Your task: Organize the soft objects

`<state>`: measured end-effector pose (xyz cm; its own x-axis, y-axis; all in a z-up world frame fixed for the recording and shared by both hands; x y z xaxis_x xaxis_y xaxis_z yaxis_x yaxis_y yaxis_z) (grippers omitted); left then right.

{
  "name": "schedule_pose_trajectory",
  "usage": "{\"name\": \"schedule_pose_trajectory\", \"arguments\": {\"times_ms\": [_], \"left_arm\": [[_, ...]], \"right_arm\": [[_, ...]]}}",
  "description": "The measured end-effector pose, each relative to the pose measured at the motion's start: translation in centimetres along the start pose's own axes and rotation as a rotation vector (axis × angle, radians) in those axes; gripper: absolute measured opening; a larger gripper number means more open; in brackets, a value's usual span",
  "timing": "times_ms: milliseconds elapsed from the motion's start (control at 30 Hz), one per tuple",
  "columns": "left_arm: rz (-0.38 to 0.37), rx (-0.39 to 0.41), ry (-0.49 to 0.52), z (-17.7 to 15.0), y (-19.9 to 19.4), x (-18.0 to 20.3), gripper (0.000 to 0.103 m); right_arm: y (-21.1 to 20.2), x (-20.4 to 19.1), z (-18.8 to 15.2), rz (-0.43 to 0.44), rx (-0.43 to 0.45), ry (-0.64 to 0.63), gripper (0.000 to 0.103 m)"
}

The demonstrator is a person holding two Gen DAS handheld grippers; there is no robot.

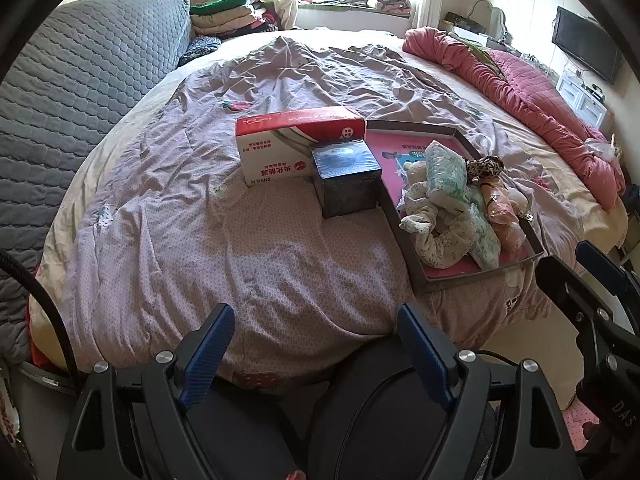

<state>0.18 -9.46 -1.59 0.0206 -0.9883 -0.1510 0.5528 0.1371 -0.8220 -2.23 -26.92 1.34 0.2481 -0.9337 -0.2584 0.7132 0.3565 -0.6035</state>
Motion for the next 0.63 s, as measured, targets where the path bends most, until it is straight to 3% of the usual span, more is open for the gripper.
{"name": "schedule_pose_trajectory", "arguments": {"times_ms": [633], "left_arm": [[0.007, 0.022, 0.0, 0.04, 0.1, -0.12, 0.083]], "right_arm": [[-0.15, 0.25, 0.04, -0.012, 0.011, 0.004, 0.082]]}}
Point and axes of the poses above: each gripper's, at about its wrist camera, not at the fingertips, and y roughly the way its jaws point, x to its right, z to its top, the point moved 5 cm from there along y, roughly the way its jaws point, and after that the axes turned 12 degrees about z, right-handed, at the moved point
